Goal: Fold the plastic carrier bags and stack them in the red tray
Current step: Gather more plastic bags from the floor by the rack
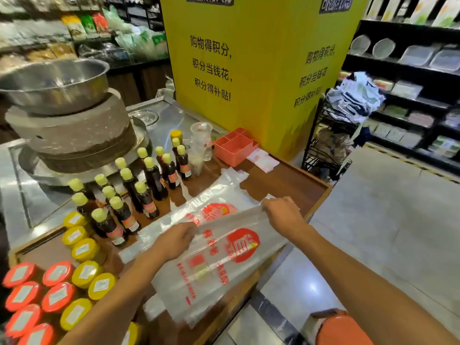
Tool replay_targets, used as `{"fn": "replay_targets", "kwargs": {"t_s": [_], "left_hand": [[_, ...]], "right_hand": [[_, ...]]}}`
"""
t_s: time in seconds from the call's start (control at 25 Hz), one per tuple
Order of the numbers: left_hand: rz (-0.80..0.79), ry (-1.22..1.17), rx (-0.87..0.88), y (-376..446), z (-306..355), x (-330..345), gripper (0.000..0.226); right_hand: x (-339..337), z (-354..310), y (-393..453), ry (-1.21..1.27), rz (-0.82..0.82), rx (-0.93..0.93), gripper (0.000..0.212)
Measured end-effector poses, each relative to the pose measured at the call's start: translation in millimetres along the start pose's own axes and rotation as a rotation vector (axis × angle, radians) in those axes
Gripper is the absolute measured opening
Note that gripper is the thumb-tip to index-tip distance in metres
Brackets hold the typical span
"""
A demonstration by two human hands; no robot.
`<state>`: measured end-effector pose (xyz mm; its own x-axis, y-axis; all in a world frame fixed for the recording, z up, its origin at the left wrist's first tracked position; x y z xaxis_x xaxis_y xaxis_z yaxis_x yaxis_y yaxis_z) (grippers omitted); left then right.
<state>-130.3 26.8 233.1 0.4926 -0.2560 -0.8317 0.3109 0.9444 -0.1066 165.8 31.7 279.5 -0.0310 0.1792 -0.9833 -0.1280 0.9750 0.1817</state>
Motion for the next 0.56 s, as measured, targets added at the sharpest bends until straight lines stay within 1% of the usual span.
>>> {"fn": "replay_targets", "kwargs": {"t_s": [0.08,0.2,0.32,0.48,0.56], "left_hand": [[0.035,-0.010,-0.062,14,-8,6,0.018],[0.060,-0.020,-0.194,31,-27,30,0.020],[0.122,-0.011,-0.345,52,-46,47,0.016],[0.248,0.022,-0.530,68,-59,53,0.016],[0.275,0.084,-0.601,79,-64,58,0.018]], "right_hand": [[15,3,24,0.030,-0.033,-0.015,0.035],[48,1,63,0.042,-0.094,-0.073,0.027],[84,-3,103,0.089,-0.159,-0.158,0.024],[120,-6,150,0.092,-0.205,-0.280,0.027],[140,-5,171,0.128,-0.234,-0.335,0.032]]}}
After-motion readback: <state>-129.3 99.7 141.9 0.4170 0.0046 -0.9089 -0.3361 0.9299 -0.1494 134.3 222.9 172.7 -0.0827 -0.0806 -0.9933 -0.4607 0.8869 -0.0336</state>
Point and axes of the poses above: each hand's wrist, its own y-axis towards the middle knuckle, its own x-axis out of the palm, z = x × y, the point moved 6 cm from there along y, towards the middle knuckle, and after that the axes turned 8 degrees about z, right-handed, at the moved point
